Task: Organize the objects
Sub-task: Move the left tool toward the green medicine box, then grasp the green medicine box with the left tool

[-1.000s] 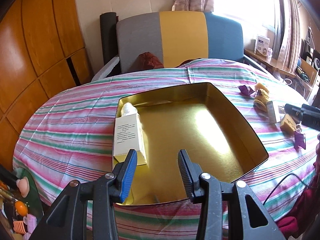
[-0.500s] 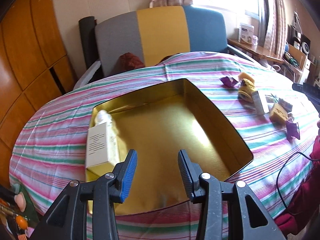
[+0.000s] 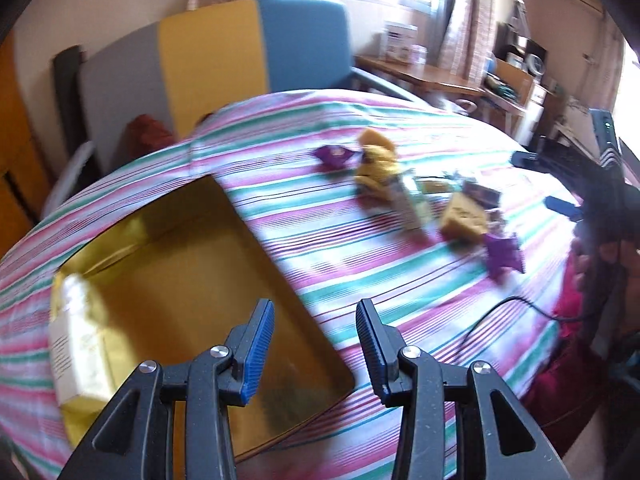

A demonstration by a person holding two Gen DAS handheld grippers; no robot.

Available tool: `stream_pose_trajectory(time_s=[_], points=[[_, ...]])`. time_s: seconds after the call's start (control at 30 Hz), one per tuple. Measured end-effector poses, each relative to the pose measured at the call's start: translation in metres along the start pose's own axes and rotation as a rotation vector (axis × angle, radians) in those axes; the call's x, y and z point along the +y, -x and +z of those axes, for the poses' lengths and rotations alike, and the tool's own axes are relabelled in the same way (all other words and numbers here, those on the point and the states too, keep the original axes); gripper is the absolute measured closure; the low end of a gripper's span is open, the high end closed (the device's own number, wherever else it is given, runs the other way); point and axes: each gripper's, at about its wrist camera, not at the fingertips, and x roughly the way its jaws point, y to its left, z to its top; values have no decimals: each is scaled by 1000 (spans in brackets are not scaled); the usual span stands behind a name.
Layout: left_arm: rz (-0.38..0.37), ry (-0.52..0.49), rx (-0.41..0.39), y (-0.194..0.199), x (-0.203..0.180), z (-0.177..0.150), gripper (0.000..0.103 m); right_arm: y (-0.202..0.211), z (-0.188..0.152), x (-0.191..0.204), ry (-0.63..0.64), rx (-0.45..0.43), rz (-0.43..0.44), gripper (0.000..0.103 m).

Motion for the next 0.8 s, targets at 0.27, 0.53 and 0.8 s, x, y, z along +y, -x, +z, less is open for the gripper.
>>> stream_pose_trajectory(time_s=[0.27,0.53,0.8], points=[[-121,22,52,-55,-40,52,60,-2,1,-3,-33,8,30,0],[-167,99,146,-127,-71,93,52,-6,1,-8,-65,26,70,0],[-42,98,177,-181,-89,115,49,-8,1,-12,-94,34,97,0]])
